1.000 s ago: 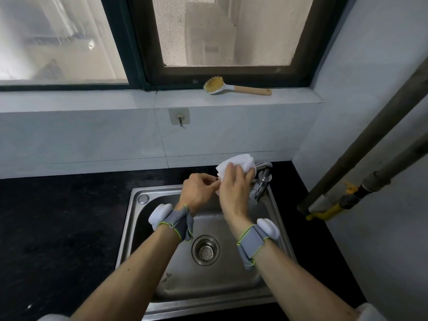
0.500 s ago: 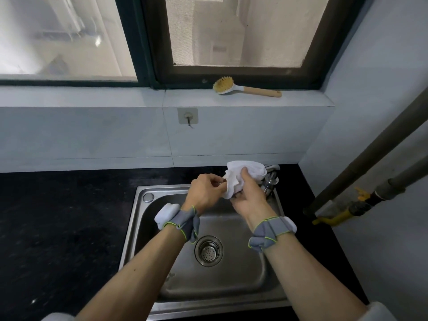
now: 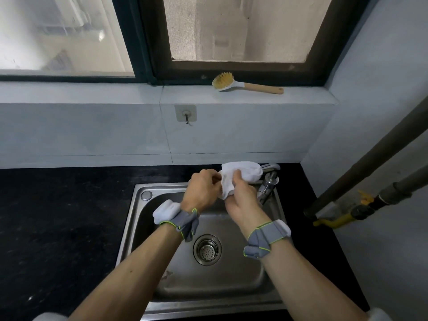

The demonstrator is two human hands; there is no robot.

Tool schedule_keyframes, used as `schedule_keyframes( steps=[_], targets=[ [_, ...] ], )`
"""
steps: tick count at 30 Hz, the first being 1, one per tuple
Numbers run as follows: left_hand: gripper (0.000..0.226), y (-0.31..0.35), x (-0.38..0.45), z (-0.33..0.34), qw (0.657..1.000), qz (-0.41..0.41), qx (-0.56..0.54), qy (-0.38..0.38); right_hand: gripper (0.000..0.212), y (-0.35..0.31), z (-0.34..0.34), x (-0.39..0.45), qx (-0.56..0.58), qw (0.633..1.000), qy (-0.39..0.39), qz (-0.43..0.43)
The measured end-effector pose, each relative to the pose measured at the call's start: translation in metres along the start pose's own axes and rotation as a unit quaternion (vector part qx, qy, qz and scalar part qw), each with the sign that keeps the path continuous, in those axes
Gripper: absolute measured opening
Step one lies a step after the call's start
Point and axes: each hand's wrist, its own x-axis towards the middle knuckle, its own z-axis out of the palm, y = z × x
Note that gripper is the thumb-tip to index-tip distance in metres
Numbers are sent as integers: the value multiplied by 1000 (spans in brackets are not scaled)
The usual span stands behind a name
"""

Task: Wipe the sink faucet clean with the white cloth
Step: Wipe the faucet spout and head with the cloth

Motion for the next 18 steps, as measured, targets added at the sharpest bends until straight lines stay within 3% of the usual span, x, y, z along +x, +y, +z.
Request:
schedule_keyframes(
  steps=[7, 12, 16, 18],
  targets=[
    [23, 4, 5, -2, 999, 16, 43, -10, 13, -19, -19, 2, -67, 998, 19, -1],
    [25, 2, 4, -4, 999, 12, 45, -7, 32, -26, -15, 4, -61, 997, 37, 7],
    [28, 2, 2, -3, 999, 11, 39, -4, 23, -28, -6, 7, -31, 998, 47, -8],
    [30, 3, 2, -2, 999, 10, 37, -4, 30, -22, 0, 6, -15, 998, 55, -14]
  ],
)
